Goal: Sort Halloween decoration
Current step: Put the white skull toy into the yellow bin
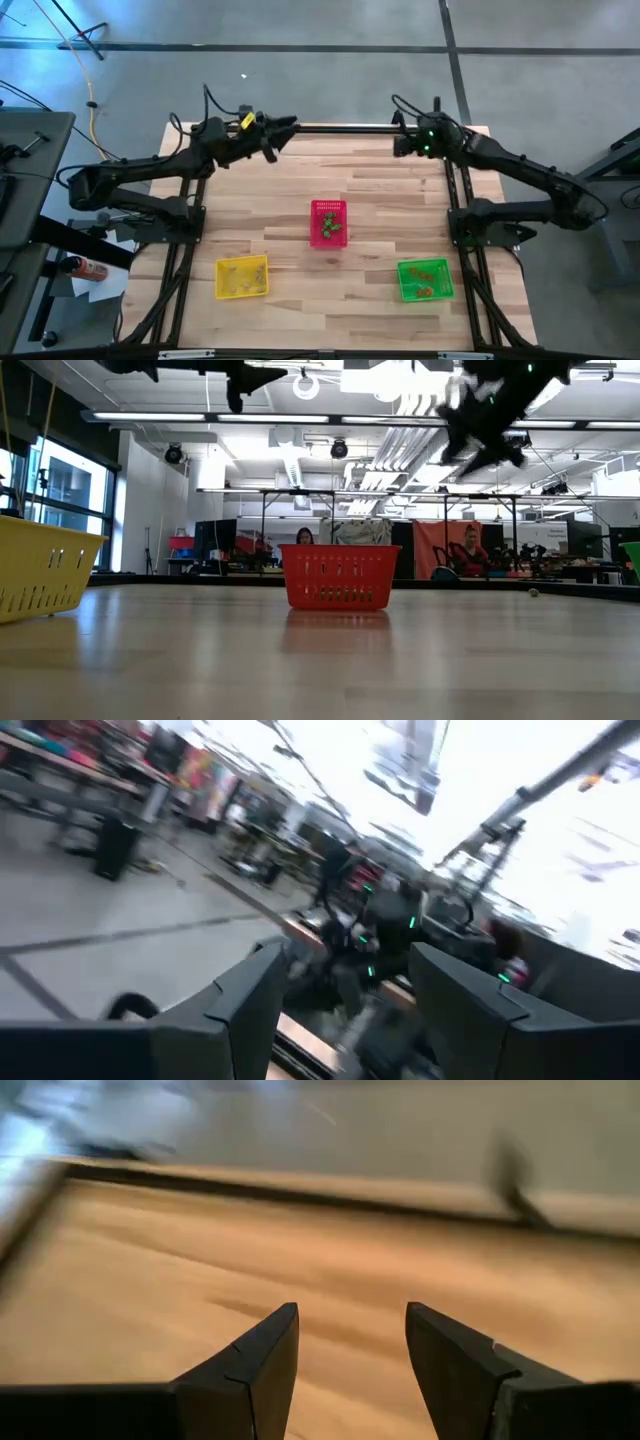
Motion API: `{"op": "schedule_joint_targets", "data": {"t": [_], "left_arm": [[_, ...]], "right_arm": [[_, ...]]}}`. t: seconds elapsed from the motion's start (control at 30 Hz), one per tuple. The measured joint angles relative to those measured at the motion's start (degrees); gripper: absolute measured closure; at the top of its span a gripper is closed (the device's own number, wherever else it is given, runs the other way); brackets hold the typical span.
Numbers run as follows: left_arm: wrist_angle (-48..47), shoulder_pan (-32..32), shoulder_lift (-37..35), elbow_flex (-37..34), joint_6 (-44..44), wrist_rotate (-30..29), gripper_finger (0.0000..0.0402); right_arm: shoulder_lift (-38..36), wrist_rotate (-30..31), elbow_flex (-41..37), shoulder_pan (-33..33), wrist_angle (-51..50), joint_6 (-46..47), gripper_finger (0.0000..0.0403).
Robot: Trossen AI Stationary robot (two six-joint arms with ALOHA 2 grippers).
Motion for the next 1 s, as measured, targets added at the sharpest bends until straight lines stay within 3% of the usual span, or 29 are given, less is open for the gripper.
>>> {"op": "schedule_joint_targets", "data": {"t": [0.13, 0.23, 0.6, 0.83, 1.0], "left_arm": [[-0.3, 4.0, 0.0, 0.0, 0.0, 0.4, 0.0197], [-0.7, 7.9, 0.0, 0.0, -0.6, 4.8, 0.0197], [-9.3, 17.9, 0.0, 0.0, 0.1, 25.3, 0.0198], [-12.9, 21.1, 0.0, 0.0, 1.0, 31.7, 0.0197], [-12.9, 22.2, 0.0, 0.0, -0.5, 34.7, 0.0197]], "right_arm": [[3.5, -0.9, -0.3, -8.6, -14.3, 6.4, 0.0221], [7.4, -1.5, -0.3, -13.6, -19.5, 8.8, 0.0221], [24.2, -7.3, -0.4, -16.6, -24.1, 7.8, 0.0221], [24.9, -7.9, -0.8, -18.1, -22.9, 11.2, 0.0221], [22.7, -10.4, -8.0, -21.5, -21.7, 12.5, 0.0221]]}}
